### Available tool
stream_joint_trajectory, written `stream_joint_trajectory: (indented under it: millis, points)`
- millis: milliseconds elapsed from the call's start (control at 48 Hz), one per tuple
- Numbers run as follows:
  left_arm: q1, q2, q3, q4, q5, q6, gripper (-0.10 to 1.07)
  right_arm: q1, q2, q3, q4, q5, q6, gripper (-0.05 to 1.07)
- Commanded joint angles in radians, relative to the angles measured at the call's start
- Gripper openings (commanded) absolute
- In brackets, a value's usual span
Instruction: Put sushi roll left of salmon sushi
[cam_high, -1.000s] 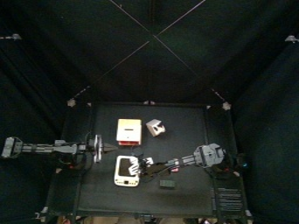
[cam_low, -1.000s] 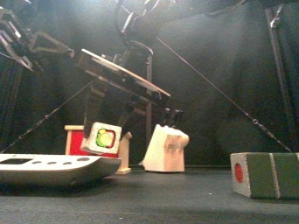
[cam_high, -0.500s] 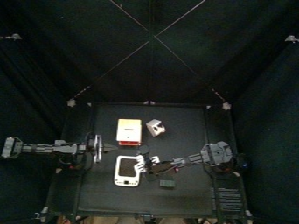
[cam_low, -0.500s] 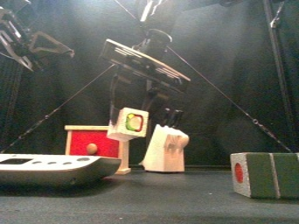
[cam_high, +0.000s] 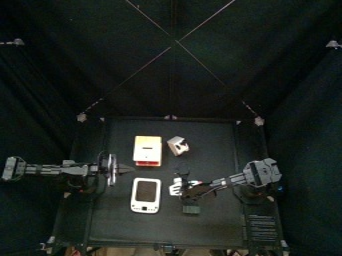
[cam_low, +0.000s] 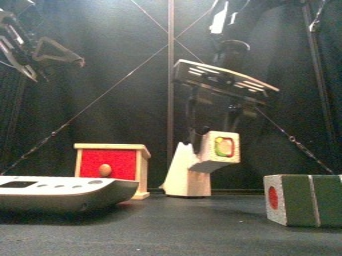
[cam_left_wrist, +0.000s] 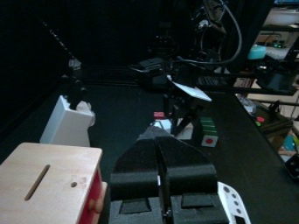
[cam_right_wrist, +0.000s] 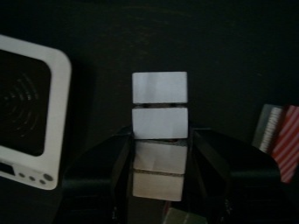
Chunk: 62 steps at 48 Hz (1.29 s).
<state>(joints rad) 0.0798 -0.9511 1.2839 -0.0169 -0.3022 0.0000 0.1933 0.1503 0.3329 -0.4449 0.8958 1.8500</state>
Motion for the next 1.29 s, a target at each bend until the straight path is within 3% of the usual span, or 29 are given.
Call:
stream_joint_trajectory:
  millis: [0, 312, 604, 1000, 1271]
  points:
    - [0.002, 0.005, -0.012, -0.002, -0.003, 0.002, -0.01, 0.014, -0.055, 0.035, -0.011, -0.012, 0.054, 0.71]
    - [0.012, 0.005, -0.012, -0.002, -0.003, 0.002, -0.01, 0.017, -0.052, 0.11, -0.021, -0.035, 0.106, 0.72]
    - [0.017, 0.005, -0.008, -0.002, -0.003, 0.002, -0.01, 0.011, -0.025, 0.12, -0.034, -0.087, 0.104, 0.74]
    - [0.017, 0.005, -0.009, -0.002, -0.005, 0.002, -0.01, 0.008, -0.021, 0.13, -0.034, -0.101, 0.1, 0.93]
    - [0.017, 0.005, -0.009, -0.002, -0.003, 0.002, -0.01, 0.008, -0.023, 0.123, -0.035, -0.101, 0.084, 0.94]
